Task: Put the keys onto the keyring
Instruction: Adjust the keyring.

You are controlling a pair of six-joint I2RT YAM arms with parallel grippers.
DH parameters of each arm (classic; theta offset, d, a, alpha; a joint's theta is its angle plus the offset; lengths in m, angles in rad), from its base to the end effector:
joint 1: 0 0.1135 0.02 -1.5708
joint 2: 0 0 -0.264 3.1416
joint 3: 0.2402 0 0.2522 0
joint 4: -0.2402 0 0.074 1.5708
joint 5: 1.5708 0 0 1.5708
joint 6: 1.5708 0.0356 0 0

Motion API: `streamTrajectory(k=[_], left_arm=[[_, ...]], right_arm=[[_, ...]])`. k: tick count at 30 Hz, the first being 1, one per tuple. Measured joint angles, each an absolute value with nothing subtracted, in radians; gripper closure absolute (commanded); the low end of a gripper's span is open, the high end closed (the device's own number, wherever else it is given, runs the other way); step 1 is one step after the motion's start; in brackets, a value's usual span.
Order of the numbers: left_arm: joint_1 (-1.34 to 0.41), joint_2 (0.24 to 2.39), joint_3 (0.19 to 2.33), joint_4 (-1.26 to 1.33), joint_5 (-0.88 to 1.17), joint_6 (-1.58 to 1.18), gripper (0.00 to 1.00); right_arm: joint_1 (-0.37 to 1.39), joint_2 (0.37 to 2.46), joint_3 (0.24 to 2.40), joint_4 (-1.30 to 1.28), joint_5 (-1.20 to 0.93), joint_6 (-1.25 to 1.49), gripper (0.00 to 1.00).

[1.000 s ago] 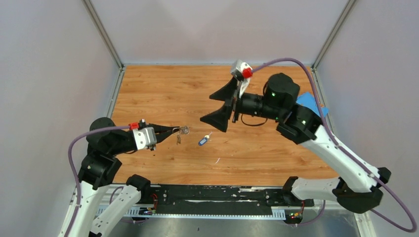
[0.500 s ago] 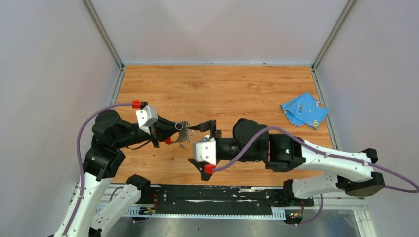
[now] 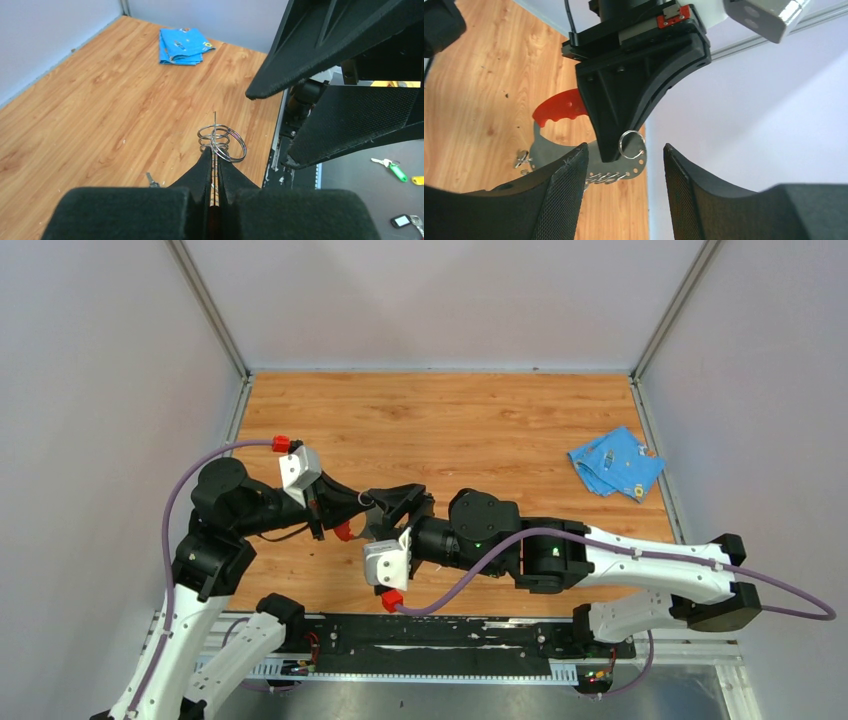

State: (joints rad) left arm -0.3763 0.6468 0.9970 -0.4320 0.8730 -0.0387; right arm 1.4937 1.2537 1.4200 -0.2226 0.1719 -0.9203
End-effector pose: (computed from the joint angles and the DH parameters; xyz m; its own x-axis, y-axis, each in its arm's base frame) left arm 0.0973 -0.0678 0.4051 -0.1125 0.0177 -0.9935 0.9427 0.3178 -0.1011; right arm 0.0275 0.2769 0.4579 0.7686 -0.2299 -0.5970 -0.5904 0.1044 -0.8003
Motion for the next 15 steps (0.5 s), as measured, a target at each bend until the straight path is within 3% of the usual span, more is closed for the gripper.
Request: streamTrajectory(k=[7,15], left_arm=[[-0.376,0.645,0.997,-0.437,0.884,-0.046,1.0],[-0.376,0.643,0.997,-0.437,0.888,-0.066,1.0]], right_arm=[[1.495,1.267,1.417,-0.168,0.211,-0.981,0.42],[1.495,1.288,1.416,-0.169,0.214,-1.017,0.54]])
